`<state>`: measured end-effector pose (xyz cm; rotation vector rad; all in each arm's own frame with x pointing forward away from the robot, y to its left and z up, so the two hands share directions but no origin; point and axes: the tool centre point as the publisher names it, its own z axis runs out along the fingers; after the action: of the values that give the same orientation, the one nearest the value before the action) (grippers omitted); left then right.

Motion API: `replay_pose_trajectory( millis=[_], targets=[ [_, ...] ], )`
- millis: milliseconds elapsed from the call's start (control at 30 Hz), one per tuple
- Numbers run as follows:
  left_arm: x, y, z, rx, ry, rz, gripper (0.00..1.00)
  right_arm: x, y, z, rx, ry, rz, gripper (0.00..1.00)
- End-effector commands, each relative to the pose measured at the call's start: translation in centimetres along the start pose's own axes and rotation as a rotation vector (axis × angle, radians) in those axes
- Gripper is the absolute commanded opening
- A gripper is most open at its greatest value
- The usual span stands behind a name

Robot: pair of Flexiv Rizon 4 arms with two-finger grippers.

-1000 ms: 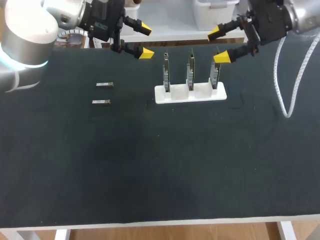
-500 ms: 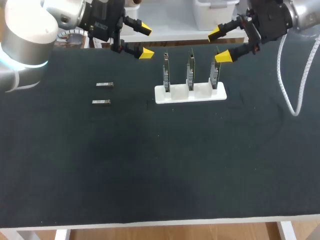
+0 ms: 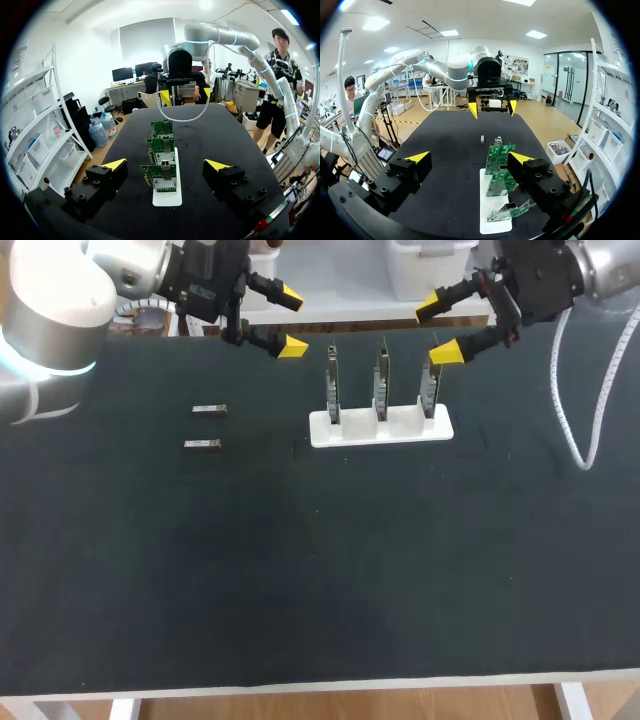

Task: Pick up the optical module with the left hand, and insert it into the network port with the right hand.

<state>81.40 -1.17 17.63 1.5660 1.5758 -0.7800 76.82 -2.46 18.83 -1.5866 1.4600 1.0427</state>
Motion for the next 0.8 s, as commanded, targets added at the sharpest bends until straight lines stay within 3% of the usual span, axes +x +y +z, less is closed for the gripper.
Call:
replay_pose_trajectory(
  millis=[33, 167, 333, 567, 800],
  targets=[
    [0.0, -0.1, 0.0, -0.004, 0.002, -0.001, 1.0, 0.0, 0.0, 0.0, 0.0, 0.001, 0.0, 1.0],
    [-1.4, 1.7, 1.5, -0.037, 0.005, 0.018, 1.0, 0.0, 0.0, 0.0, 0.0, 0.001, 0.0, 1.0],
    [-2.1, 2.3, 0.9, -0.034, 0.077, 0.017, 1.0, 0.0, 0.0, 0.0, 0.0, 0.001, 0.0, 1.0],
    [-0.7, 2.1, -1.8, -0.043, 0.126, 0.02, 1.0, 0.0, 0.0, 0.0, 0.0, 0.001, 0.0, 1.0],
    [2.9, 0.0, -5.9, -0.037, 0.143, 0.023, 1.0, 0.0, 0.0, 0.0, 0.0, 0.001, 0.0, 1.0]
  ],
)
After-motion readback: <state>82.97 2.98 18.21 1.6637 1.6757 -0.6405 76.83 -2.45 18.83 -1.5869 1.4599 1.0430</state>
